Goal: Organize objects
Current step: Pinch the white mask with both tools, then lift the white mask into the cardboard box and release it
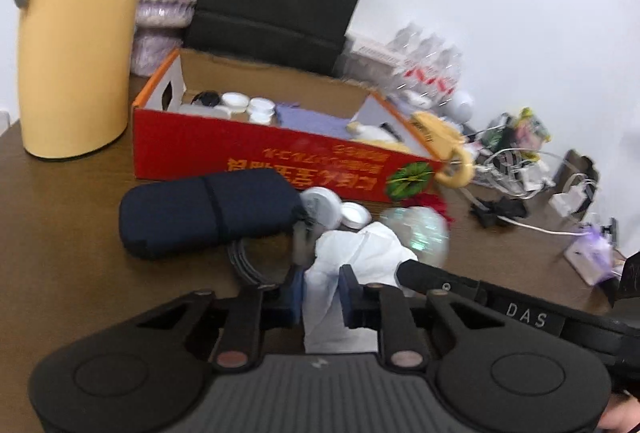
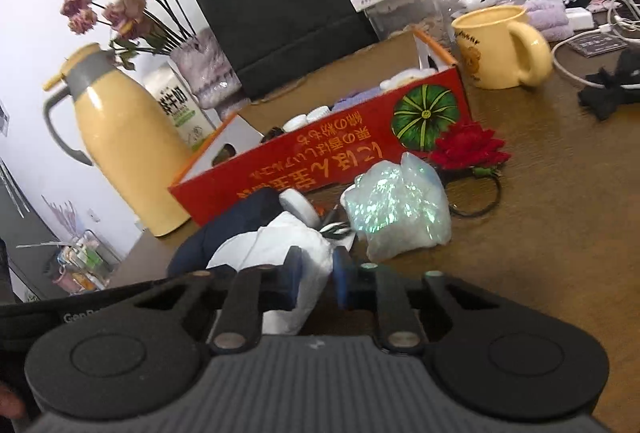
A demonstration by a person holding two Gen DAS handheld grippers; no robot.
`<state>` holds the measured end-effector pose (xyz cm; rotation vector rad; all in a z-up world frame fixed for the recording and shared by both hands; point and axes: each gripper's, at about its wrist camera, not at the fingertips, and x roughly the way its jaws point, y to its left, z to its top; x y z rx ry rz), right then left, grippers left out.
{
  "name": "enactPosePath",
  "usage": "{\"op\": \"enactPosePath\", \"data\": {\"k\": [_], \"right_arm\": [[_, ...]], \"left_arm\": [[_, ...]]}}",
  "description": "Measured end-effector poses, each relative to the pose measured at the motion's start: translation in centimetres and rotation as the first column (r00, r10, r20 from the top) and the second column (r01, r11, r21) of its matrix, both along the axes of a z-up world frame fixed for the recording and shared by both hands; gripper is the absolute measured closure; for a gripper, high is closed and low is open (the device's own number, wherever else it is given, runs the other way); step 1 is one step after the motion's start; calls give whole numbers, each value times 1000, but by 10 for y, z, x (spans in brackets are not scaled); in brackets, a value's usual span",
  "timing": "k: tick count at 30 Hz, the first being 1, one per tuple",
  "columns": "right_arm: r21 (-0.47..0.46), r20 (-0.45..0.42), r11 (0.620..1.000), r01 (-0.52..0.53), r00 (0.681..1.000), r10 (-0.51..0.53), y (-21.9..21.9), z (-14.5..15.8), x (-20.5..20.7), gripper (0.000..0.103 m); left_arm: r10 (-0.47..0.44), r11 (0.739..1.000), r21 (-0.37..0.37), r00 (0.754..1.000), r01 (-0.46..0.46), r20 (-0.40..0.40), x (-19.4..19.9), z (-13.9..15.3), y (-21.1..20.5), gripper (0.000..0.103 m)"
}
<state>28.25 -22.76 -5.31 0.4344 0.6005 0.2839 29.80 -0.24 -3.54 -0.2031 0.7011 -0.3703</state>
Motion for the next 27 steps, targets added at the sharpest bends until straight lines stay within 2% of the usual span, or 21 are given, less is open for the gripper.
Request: {"op": "enactPosePath", "data": {"k": [3, 5, 7, 10, 13, 15, 16, 19, 22, 26, 27], "right_arm": [[-67, 21, 998, -9, 1000, 10, 9, 12, -44, 86], [-188, 12, 982, -16, 1000, 19, 22, 16, -77, 85], [-265, 4, 963, -41, 999, 43, 30, 14, -109, 85], [-275, -39, 953, -125, 992, 119, 34, 11, -148, 84], [-294, -23, 950, -107, 994, 105, 27, 15, -170, 79], [-281, -11, 955, -100, 995, 101, 19, 16, -171, 71], [-273, -8, 956, -109, 994, 111, 17, 15, -168, 70], [-256, -14, 956, -143, 989, 145, 19, 10, -152, 70], [-253, -23, 953, -164, 986, 164, 28, -1, -132, 70], [-275, -27, 943, -187, 982, 187, 41, -5, -117, 70], [-286, -23, 938, -195, 980, 197, 44, -5, -117, 70]], "left_arm": [[-9, 1000, -1, 1000, 9, 17, -39, 6, -1, 87], [-37, 999, 34, 999, 37, -5, -60, 2, -8, 86], [-22, 997, 78, 998, 27, -53, -73, -10, -15, 84], [16, 988, 157, 1000, -12, -24, -92, -16, -18, 72], [25, 991, 130, 1000, -26, 13, -112, -7, -1, 54], [60, 988, 140, 998, -61, 9, -124, -4, 13, 52], [74, 986, 151, 997, -73, 5, -130, -3, 18, 52], [68, 987, 147, 998, -65, -16, -143, -7, 25, 50], [84, 986, 149, 994, -73, -68, -141, -15, 22, 53], [67, 985, 166, 996, -55, -63, -145, -19, 15, 53], [63, 984, 169, 996, -52, -60, -146, -19, 13, 56]]}}
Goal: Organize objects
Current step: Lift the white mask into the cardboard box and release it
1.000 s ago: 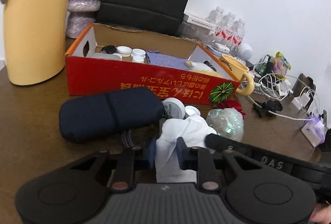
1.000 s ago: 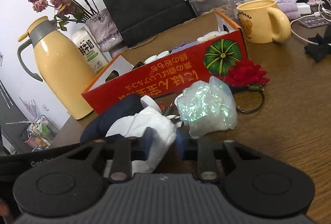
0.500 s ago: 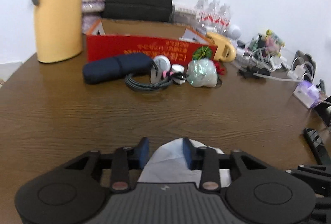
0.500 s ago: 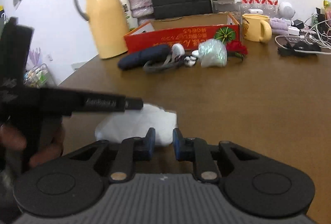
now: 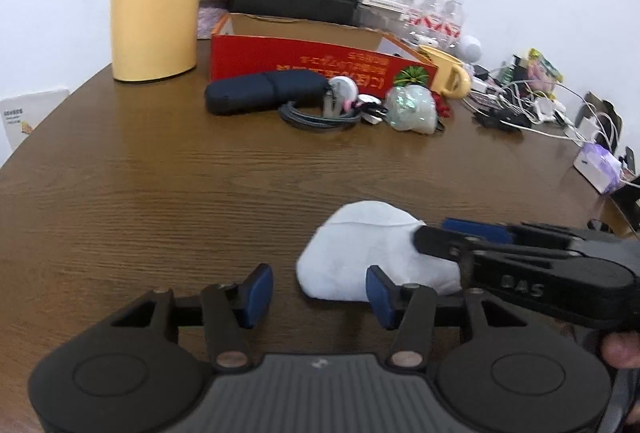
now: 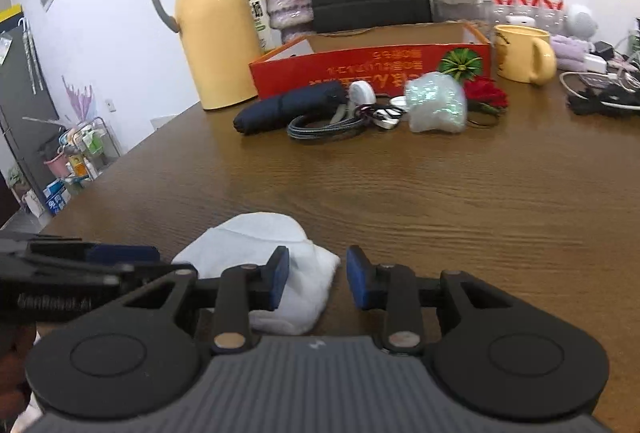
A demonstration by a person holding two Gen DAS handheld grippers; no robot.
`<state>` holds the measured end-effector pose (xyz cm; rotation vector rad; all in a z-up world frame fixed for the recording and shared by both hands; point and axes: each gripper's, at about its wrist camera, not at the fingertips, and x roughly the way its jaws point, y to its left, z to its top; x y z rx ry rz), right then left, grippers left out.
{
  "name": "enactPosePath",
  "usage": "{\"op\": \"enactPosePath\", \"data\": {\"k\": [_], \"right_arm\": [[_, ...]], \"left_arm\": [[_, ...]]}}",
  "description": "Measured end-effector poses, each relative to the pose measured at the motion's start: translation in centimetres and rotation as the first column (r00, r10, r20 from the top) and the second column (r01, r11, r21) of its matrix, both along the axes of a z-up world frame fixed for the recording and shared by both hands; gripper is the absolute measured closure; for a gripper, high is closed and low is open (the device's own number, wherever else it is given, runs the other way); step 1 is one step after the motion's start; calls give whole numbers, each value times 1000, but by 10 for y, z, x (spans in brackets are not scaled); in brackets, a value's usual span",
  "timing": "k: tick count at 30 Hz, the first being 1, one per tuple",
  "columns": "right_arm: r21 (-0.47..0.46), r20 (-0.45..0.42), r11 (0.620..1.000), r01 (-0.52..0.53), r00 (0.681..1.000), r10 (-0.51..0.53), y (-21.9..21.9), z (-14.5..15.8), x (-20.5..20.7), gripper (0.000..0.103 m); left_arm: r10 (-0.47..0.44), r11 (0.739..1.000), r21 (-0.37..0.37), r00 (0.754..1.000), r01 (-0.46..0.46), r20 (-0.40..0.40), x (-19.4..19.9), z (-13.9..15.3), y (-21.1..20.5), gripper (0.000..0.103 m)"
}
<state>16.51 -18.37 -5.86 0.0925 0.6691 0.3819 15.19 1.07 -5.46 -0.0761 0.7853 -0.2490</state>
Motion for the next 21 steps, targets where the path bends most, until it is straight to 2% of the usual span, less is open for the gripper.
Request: {"op": "enactPosePath", "data": {"k": [1, 2, 3, 7, 12, 15, 18, 21], "right_arm": [[-8, 9, 1000, -6, 1000, 6, 2, -1, -1, 72], [-16, 15, 1000, -9, 1000, 9, 3, -1, -3, 78], [-24, 18, 1000, -10, 1000, 10, 4, -2, -6, 84], [-54, 27, 999, 6, 1000, -4, 6, 2, -22, 91], [-43, 43, 998, 54, 998, -52, -10, 11, -39, 93], [-32, 80, 997, 76, 994, -74, -17, 26, -37, 93], [-53, 146, 995, 86, 986, -78, -22, 50, -13, 93], [-79, 233, 991, 105, 969, -84, -29, 80, 36, 93]], "left_arm": [[-1, 1000, -4, 1000, 1, 2, 0, 0, -1, 67], [-3, 1000, -10, 1000, 3, 2, 1, -2, -2, 76], [7, 1000, -2, 1000, -7, 4, 0, -2, -4, 78], [16, 1000, 25, 1000, -16, 14, -5, 0, -9, 88], [-42, 999, 8, 997, 41, 58, -14, 10, -16, 91], [-58, 998, -10, 994, 60, 93, -6, 21, -20, 91], [-83, 996, -13, 985, 86, 149, 29, 48, -26, 91], [-114, 993, 14, 966, 114, 234, 84, 79, -36, 92]]}}
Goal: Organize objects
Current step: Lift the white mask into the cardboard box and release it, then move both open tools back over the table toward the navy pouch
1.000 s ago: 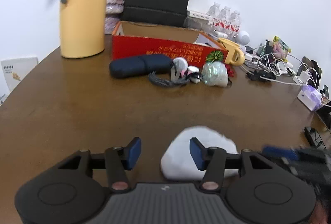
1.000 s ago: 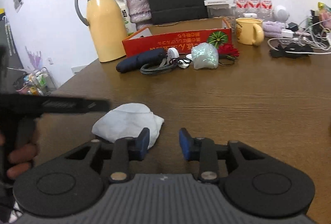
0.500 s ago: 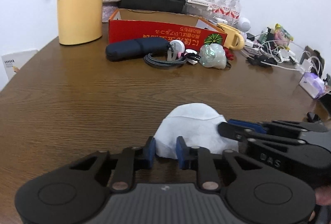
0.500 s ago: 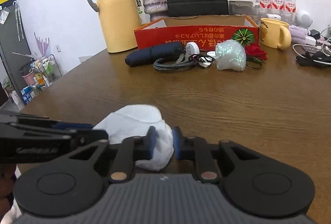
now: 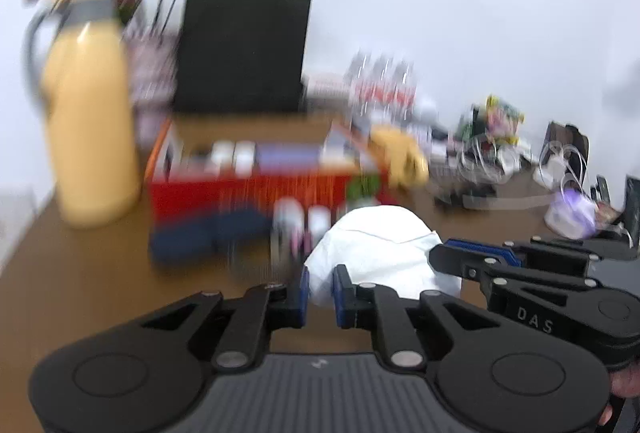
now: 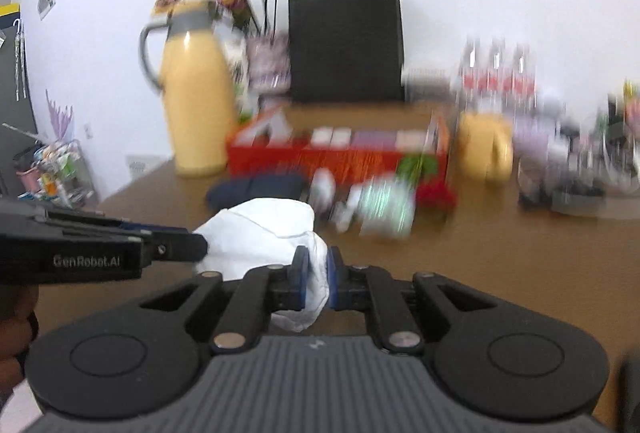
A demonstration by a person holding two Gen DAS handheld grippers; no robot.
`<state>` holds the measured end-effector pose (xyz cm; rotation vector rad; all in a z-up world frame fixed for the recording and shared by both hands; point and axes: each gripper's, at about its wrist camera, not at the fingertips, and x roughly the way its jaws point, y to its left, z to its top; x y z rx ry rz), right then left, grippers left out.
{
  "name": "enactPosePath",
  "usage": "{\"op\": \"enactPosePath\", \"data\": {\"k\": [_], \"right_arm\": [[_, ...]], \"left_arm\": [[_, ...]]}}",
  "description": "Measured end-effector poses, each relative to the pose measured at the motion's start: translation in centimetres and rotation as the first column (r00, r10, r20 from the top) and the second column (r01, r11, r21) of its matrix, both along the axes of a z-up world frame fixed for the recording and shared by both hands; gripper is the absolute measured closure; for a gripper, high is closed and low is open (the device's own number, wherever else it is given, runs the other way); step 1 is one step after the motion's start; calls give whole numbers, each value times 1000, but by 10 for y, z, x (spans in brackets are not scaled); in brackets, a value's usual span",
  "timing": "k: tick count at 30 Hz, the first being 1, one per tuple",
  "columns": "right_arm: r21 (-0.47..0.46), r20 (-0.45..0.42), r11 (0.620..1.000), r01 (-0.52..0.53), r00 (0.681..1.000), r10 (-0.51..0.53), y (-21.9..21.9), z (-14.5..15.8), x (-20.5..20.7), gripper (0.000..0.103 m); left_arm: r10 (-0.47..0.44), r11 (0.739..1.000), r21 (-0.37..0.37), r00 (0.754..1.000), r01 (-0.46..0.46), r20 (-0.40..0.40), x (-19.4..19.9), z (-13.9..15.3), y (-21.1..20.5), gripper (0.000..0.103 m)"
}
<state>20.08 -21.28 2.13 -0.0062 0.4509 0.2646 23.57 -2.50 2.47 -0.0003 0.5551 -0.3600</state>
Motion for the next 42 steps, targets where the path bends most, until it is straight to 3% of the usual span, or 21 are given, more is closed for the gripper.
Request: {"op": "enactPosePath", "data": {"k": [3, 6, 8, 10, 15, 17, 18, 20, 27, 31, 34, 35, 37, 39, 42], "right_arm": [[26, 14, 1000, 8, 1000, -9, -4, 28, 78, 93], [63, -29, 998, -5, 1000, 7, -2, 36, 160, 93], [99, -96, 995, -16, 995, 25, 3, 27, 214, 93], [52, -141, 999, -9, 990, 16, 15, 11, 253, 93], [-20, -315, 999, -50, 948, 41, 40, -34, 312, 88], [-54, -307, 998, -21, 952, 3, 41, -40, 312, 84], [-51, -292, 999, -7, 956, -8, 38, -38, 311, 72], [0, -266, 1000, 9, 964, -9, 27, -29, 307, 47], [-34, -206, 998, 45, 977, -51, 6, 16, 272, 42], [-34, -149, 998, 53, 987, -58, -5, 38, 218, 32], [-17, -88, 999, 37, 995, -38, -12, 39, 153, 20], [-17, -63, 1000, 23, 998, -24, -15, 35, 124, 17], [-37, -53, 999, 16, 998, -18, -17, 25, 76, 17], [-33, -69, 999, 18, 997, -20, -22, 12, 24, 14], [7, -104, 1000, -15, 994, 16, -33, -8, -45, 6]], "left_arm": [[23, 999, 45, 998, -25, 57, 69, 21, -11, 92], [89, 995, 35, 995, -91, 49, 141, 26, -8, 92], [142, 990, 5, 990, -142, -1, 181, 16, -1, 92], [156, 987, -16, 986, -157, -60, 212, 0, 6, 92], [233, 969, 116, 959, -216, -161, 254, -41, 3, 87], [201, 977, 107, 964, -185, -176, 257, -40, 5, 79], [189, 980, 85, 968, -177, -167, 255, -37, 6, 75], [187, 981, 66, 974, -180, -130, 247, -27, 12, 55], [257, 966, -11, 965, -258, -57, 200, 11, 39, 43], [257, 966, 9, 966, -257, -17, 151, 30, 39, 37], [265, 964, -13, 962, -265, 72, 90, 34, 41, 12], [283, 959, -18, 953, -283, 106, 67, 31, 40, 8], [289, 955, 24, 950, -294, 120, 23, 18, 38, 8], [274, 959, 55, 958, -279, 80, -15, 3, 37, 8], [260, 965, 37, 966, -260, -9, -70, -20, 43, 8]]}}
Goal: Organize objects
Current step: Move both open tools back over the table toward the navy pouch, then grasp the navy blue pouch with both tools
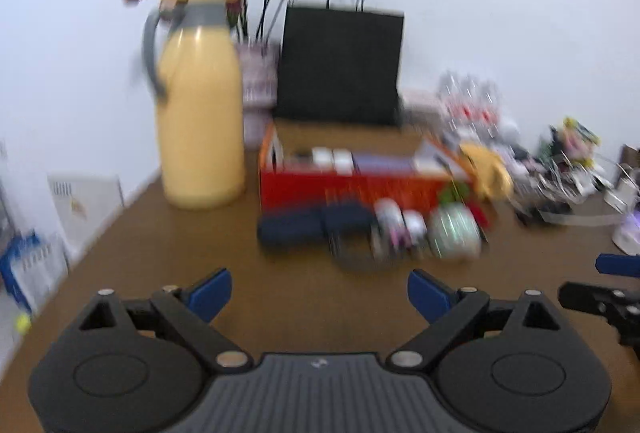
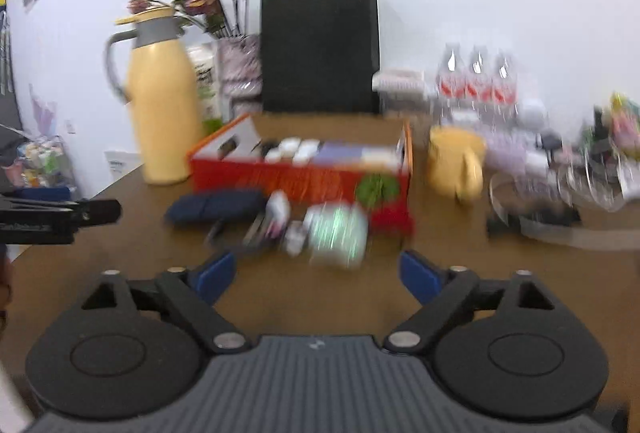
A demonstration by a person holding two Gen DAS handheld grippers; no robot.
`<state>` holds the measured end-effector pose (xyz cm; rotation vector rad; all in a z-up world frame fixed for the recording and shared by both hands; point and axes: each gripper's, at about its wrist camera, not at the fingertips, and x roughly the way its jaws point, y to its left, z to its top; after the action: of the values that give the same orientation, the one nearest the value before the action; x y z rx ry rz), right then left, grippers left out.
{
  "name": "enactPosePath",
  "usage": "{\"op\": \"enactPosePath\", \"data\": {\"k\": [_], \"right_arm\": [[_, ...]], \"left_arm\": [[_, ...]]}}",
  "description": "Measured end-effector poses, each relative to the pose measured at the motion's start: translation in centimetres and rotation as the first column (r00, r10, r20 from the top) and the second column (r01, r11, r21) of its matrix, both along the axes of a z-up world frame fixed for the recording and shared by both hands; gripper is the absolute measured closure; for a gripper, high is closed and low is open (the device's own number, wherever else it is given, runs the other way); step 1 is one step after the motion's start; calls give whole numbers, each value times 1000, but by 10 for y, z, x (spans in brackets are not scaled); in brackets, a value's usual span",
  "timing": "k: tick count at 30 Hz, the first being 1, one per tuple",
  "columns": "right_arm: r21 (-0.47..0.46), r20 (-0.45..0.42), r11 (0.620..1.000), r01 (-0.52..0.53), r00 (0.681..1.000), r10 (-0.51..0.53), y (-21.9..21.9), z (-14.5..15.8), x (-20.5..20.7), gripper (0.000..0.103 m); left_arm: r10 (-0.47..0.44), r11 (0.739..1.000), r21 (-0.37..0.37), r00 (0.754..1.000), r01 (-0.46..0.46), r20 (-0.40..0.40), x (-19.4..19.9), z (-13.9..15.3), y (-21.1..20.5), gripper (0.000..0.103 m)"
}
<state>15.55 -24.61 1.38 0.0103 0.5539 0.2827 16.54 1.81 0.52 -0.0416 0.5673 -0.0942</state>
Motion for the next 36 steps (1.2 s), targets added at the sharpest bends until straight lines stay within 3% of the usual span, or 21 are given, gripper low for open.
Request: {"op": "enactPosePath", "data": {"k": [4, 7, 13, 17, 20, 24, 28, 32, 34, 36], "right_arm": [[-92, -69, 994, -53, 997, 47, -12, -8, -63, 6], [-85, -46, 995, -46, 998, 42, -22, 4, -91, 6], [-45, 16, 999, -13, 1000, 13, -16, 9, -74, 10], [-15, 0, 996, -92, 996, 92, 5, 3, -31, 36], [6, 2, 990, -144, 990, 144, 29, 0, 19, 44], [42, 6, 982, -182, 983, 182, 70, -8, 104, 46], [60, -26, 982, -181, 983, 182, 105, -23, 182, 53], [56, -87, 992, -114, 989, 119, 118, -42, 238, 54], [133, -138, 984, -116, 981, 134, 114, -55, 256, 54], [136, -113, 985, -111, 985, 127, 112, -65, 260, 56]], "left_arm": [[-14, 1000, 3, 995, 14, -103, -47, -16, 13, 8], [-2, 1000, 15, 996, 3, -92, -61, -12, 21, 8], [10, 1000, 9, 999, -10, -48, -44, -7, 19, 7], [37, 999, -8, 999, -37, -12, -8, -8, 30, 8], [49, 997, -65, 999, -49, -7, 42, -13, 48, 9], [43, 983, -173, 997, -53, -60, 125, -27, 64, 17], [22, 981, -190, 994, -43, -111, 185, -41, 63, 26], [5, 978, -204, 991, -32, -134, 215, -55, 61, 29], [-16, 973, -229, 992, -12, -123, 216, -61, 61, 31], [-18, 972, -237, 993, -11, -121, 217, -62, 62, 38]]}}
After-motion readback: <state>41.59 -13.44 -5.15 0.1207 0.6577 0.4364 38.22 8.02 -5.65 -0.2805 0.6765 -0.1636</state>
